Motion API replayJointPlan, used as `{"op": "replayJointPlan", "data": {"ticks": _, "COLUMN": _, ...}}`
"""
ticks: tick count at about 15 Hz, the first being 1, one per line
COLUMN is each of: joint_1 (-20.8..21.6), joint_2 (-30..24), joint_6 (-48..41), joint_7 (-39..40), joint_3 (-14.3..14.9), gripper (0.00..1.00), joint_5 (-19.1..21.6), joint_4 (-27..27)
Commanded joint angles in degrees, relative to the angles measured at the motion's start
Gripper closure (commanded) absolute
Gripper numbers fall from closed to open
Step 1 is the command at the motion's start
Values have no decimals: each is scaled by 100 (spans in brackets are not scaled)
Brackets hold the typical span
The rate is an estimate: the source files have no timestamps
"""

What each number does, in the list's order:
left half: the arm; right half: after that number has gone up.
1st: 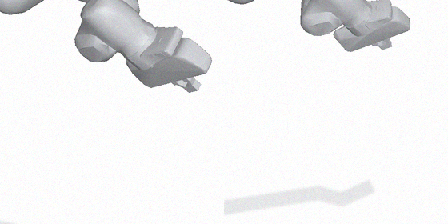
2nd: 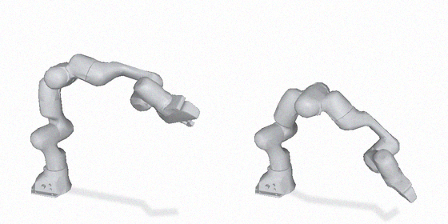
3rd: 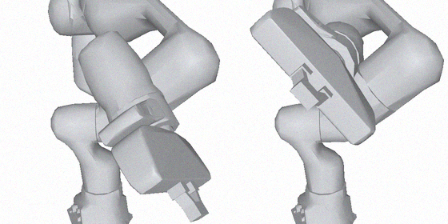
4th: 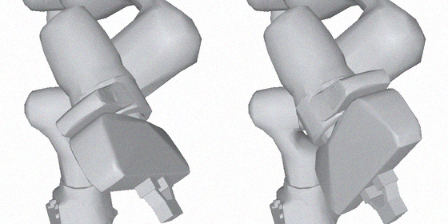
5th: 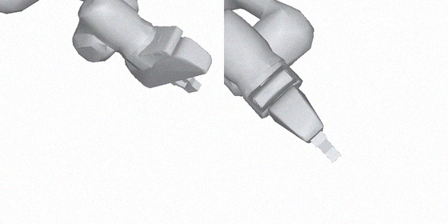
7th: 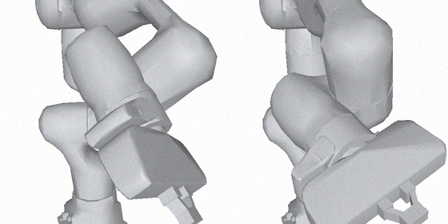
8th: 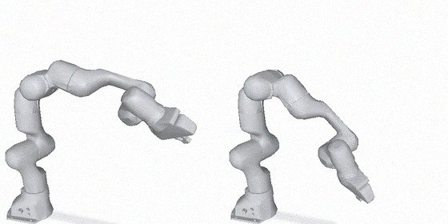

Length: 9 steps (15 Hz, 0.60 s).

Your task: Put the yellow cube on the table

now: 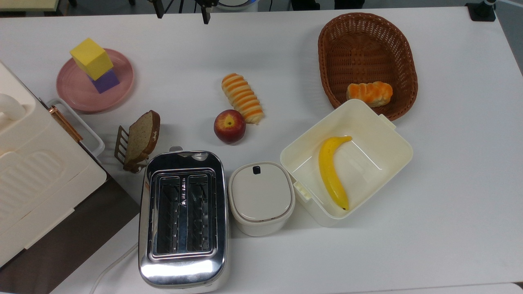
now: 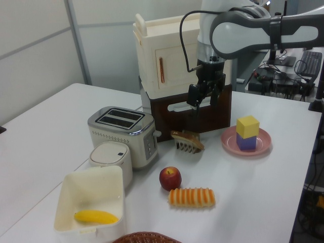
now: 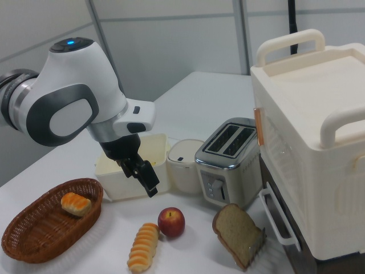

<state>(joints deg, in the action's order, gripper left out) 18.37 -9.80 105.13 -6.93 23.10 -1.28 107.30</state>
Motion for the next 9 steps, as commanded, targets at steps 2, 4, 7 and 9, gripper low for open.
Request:
{"op": "replayJointPlan", "data": {"ticks": 2, "joint_1": 97, "joint_2": -57, "joint_6": -229, "joint_7": 183, "joint_3": 89, "gripper": 0, "joint_5": -4, "joint_4": -69}}
{"op": "replayJointPlan", "data": {"ticks": 4, "joint_1": 106, "joint_2": -39, "joint_6": -229, "joint_7": 183, "joint_3": 90, "gripper": 0, "joint_5": -4, "joint_4": -34}}
{"op": "replayJointPlan", "data": {"ticks": 7, "joint_1": 79, "joint_2": -83, "joint_6": -238, "joint_7": 201, "joint_3": 98, "gripper": 0, "joint_5": -4, "joint_4": -25}}
{"op": "replayJointPlan", "data": {"ticks": 9, "joint_1": 62, "joint_2": -83, "joint_6": -238, "joint_7": 201, "joint_3": 107, "gripper": 0, "joint_5": -4, "joint_4": -25}}
